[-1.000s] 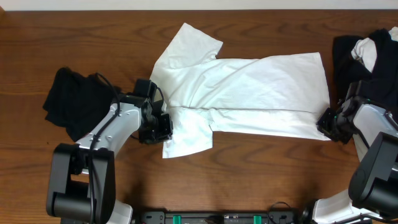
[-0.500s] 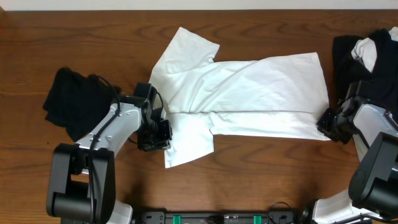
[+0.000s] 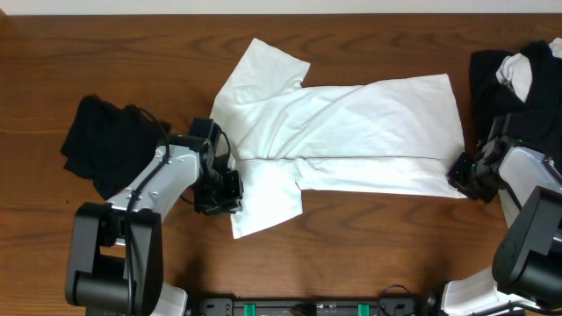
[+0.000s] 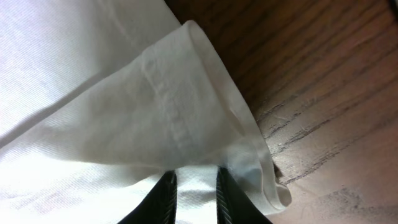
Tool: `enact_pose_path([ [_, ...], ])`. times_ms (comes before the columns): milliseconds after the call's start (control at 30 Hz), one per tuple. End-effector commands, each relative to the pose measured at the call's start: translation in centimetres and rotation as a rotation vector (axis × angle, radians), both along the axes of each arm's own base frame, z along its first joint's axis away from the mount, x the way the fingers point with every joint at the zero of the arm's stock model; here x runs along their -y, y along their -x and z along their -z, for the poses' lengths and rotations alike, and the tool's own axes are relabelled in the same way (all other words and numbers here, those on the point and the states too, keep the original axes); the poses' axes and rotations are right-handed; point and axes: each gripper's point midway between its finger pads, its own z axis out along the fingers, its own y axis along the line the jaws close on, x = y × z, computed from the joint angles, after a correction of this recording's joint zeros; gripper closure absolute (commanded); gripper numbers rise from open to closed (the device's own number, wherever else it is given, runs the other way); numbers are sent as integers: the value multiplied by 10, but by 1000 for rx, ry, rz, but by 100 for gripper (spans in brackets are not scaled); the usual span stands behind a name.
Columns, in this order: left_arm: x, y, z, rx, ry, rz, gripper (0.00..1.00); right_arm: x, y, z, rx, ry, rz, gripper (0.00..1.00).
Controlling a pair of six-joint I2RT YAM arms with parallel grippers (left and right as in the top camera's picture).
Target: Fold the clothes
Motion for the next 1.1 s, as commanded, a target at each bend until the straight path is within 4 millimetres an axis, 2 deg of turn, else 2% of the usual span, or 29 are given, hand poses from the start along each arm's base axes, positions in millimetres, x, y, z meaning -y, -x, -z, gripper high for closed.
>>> enact_pose_path([
  [0,9,1,-7,1,56,-1,94,-5,8,7,-31,-6,-21,79],
  [167,25,-2,-19,1,162,-3,94,-5,8,7,-31,-6,-21,79],
  [267,41,-6,-35,27,278,27,94,-5,8,7,-32,-2,-20,79],
  [367,53,-18,-53,104,377,72,94,-5,8,7,-32,-2,-21,79],
  [467,55,-36,-65,205,397,79,94,-5,8,7,-32,-2,-21,79],
  [567,50,-61,-80,333,409,60,94,-5,8,7,-32,-1,-26,79],
  [767,26,-119,-107,541,422,-97,93,-5,8,7,-32,-1,-28,79],
  [867,7,-143,-105,612,332,-180,91,-5,8,7,-32,-1,-28,79],
  [933,-6,-155,-101,641,250,-243,83,-5,8,7,-33,-2,-28,79],
  [967,-9,-159,-101,656,229,-254,75,-5,8,7,-33,-2,-28,79],
  [1067,-9,-166,-105,689,225,-253,67,-5,8,7,-33,-2,-28,79],
])
